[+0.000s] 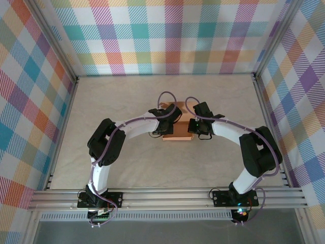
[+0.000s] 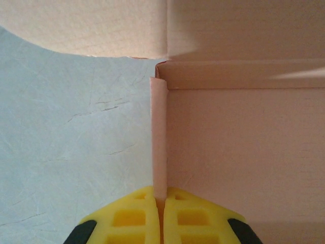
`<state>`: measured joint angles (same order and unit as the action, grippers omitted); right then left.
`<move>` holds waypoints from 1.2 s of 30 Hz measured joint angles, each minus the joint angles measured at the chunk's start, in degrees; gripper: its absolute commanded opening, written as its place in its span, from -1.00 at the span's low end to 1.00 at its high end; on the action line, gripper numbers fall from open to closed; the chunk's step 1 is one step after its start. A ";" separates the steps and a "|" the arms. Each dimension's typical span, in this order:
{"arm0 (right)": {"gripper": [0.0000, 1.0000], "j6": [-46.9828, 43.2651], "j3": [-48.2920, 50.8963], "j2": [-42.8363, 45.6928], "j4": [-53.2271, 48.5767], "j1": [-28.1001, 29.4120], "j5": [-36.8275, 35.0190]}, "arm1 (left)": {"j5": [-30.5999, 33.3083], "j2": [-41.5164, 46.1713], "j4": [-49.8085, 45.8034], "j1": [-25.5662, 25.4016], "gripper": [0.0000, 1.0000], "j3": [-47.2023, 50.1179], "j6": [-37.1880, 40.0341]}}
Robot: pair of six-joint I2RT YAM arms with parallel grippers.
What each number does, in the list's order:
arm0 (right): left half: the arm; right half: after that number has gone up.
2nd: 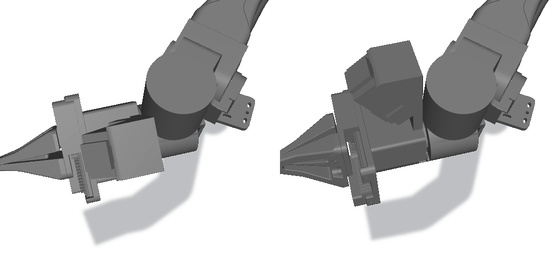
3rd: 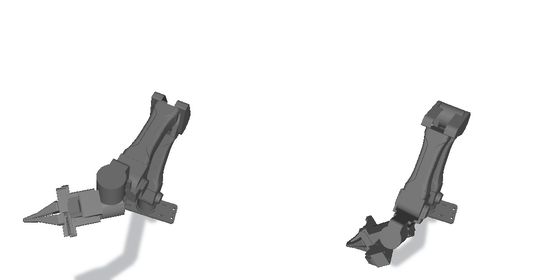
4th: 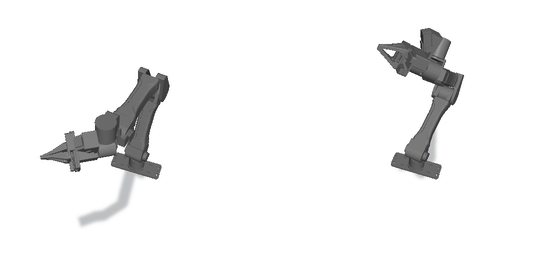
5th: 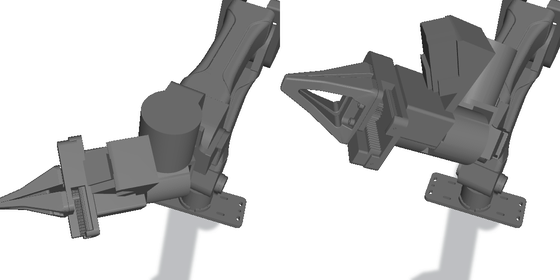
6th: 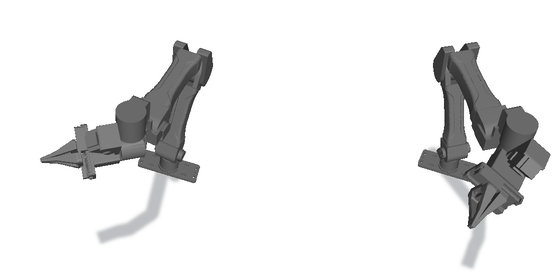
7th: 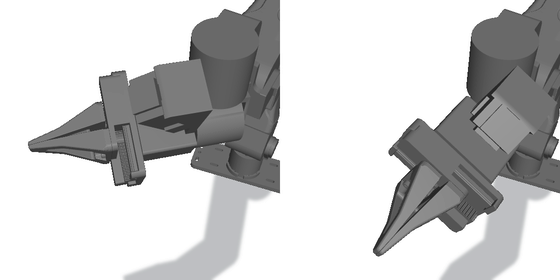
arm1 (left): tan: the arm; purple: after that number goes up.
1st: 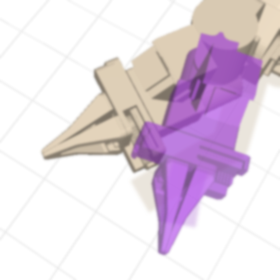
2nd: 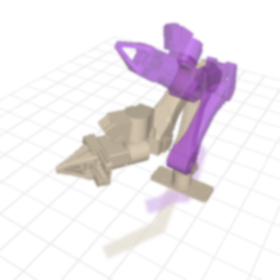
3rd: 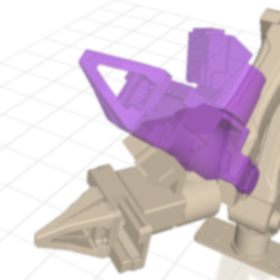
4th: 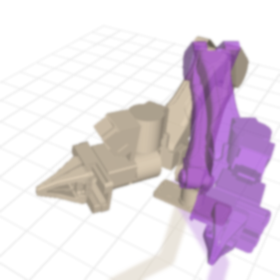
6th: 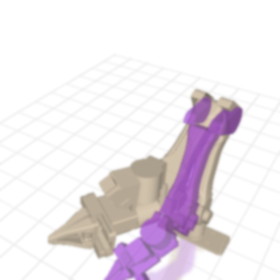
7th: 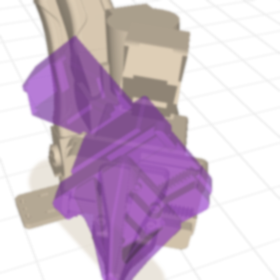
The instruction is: Fold the paper box
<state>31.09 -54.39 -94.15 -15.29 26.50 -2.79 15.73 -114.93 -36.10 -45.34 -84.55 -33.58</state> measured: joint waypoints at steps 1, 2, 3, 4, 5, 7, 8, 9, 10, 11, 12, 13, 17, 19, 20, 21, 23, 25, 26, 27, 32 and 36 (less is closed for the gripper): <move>-1.00 0.00 0.00 0.00 0.09 0.00 0.00 | -0.02 -0.04 0.00 -0.02 -0.81 -0.04 0.00; -1.00 0.00 0.00 0.00 0.13 0.00 -0.02 | -0.02 -0.09 0.00 -0.02 -0.70 -0.04 0.13; -1.00 0.00 0.00 0.00 0.13 0.00 -0.02 | -0.09 -0.13 0.00 -0.02 -0.64 -0.04 0.11; -1.00 0.00 -0.02 0.00 0.13 0.00 0.04 | -0.15 -0.20 0.04 -0.02 -0.62 -0.04 0.20; -1.00 0.02 -0.02 0.00 0.13 0.07 0.20 | -0.22 -0.24 0.11 0.00 -0.61 -0.04 0.09; -1.00 0.02 -0.04 0.00 0.20 0.15 0.24 | -0.39 -0.35 0.09 -0.02 -0.57 -0.04 0.02; -1.00 0.02 -0.04 0.00 0.24 0.15 0.26 | -0.50 -0.42 0.11 -0.02 -0.57 -0.04 0.00; -1.00 0.02 -0.04 0.00 0.22 0.15 0.26 | -0.68 -0.48 0.11 -0.02 -0.57 -0.04 0.00; -1.00 0.02 -0.02 0.00 0.24 0.15 0.26 | -0.68 -0.52 0.11 -0.02 -0.59 -0.04 0.00; -1.00 0.02 -0.04 0.00 0.24 0.15 0.24 | -0.72 -0.52 0.11 -0.02 -0.67 -0.04 -0.02; -1.00 0.02 -0.04 0.00 0.22 0.15 0.24 | -0.68 -0.52 0.09 -0.02 -0.75 -0.04 -0.11; -1.00 0.02 -0.04 0.00 0.22 0.15 0.17 | -0.63 -0.52 0.02 -0.02 -0.81 -0.04 -0.11; -1.00 0.02 -0.04 -0.07 0.20 0.15 -0.09 | -0.63 -0.52 -0.07 0.00 -0.99 -0.04 0.00; -1.00 0.02 -0.04 -0.07 0.20 0.15 -0.07 | -0.61 -0.52 -0.13 0.00 -0.98 -0.04 0.04; -1.00 0.02 -0.04 -0.07 0.20 0.15 -0.07 | -0.61 -0.52 -0.20 0.00 -0.93 -0.04 0.02; -1.00 0.02 -0.04 -0.09 0.20 0.15 -0.04 | -0.59 -0.52 -0.22 0.00 -0.77 -0.04 0.02; -1.00 0.02 -0.04 -0.17 0.20 0.15 -0.02 | -0.52 -0.52 -0.22 0.00 -0.33 -0.04 0.11; -1.00 0.02 -0.07 -0.28 0.33 0.26 0.20 | -0.63 -0.52 0.09 -0.07 -0.11 -0.04 -0.20; -1.00 0.00 -0.13 -0.31 0.28 0.35 0.20 | -0.63 -0.52 0.20 -0.11 -0.03 -0.02 -0.09; -1.00 -0.02 -0.20 -0.33 0.28 0.50 0.13 | -0.61 -0.50 0.35 -0.13 0.06 0.00 -0.11; -1.00 -0.42 -0.85 -0.96 0.11 0.87 -1.42 | -0.59 1.03 1.79 -0.17 0.38 1.97 -0.02; -1.00 -1.11 -1.53 -1.66 -1.09 0.98 -3.76 | -0.26 5.88 3.50 -0.17 0.57 5.16 0.15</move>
<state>29.98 -55.92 -95.81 -16.38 27.49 -6.55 15.46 -109.06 -32.60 -45.52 -79.40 -33.43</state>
